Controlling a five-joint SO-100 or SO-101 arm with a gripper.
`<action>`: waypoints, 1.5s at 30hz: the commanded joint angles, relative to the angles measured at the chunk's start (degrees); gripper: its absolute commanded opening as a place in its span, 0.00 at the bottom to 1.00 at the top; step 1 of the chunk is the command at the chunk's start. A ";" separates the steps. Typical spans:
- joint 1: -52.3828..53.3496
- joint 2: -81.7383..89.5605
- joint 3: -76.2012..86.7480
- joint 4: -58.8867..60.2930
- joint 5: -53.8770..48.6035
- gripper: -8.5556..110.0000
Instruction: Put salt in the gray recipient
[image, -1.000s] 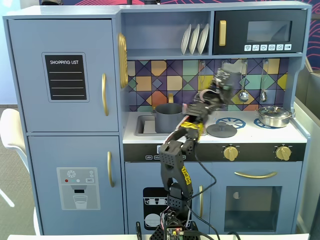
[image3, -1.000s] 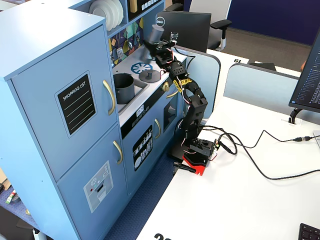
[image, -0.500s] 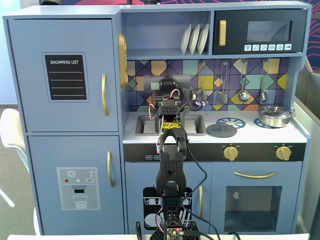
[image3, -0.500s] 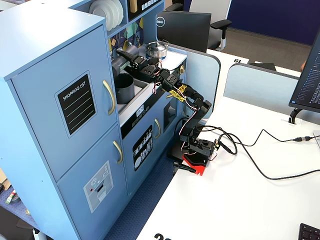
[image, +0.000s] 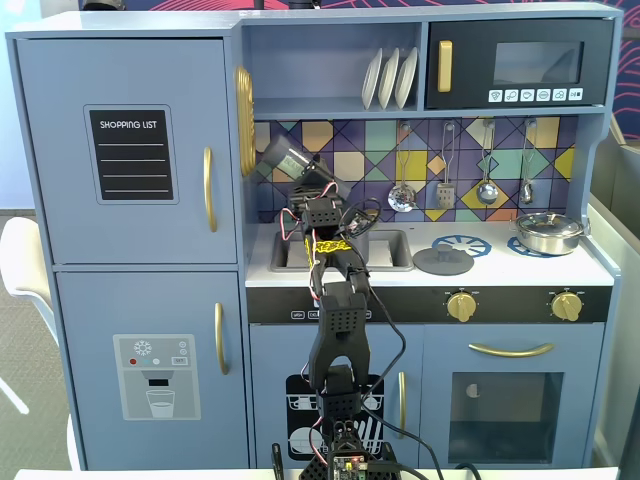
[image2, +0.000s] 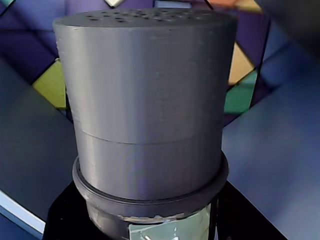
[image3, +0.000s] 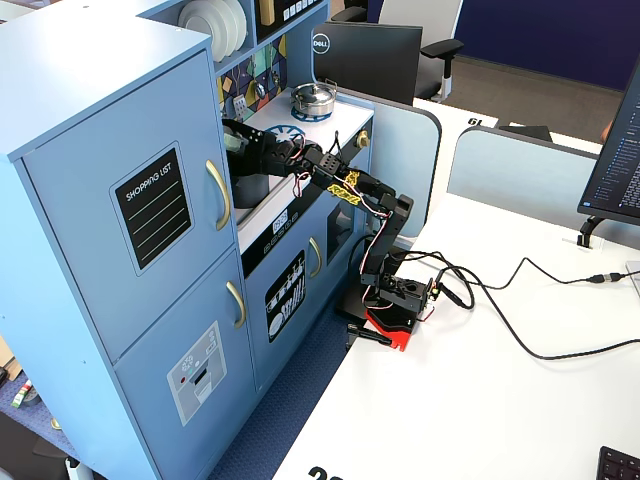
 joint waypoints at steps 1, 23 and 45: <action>0.62 -0.35 -8.53 -1.67 7.73 0.07; -0.09 -2.99 -14.15 4.66 9.49 0.07; 2.02 1.67 -3.52 2.99 5.10 0.07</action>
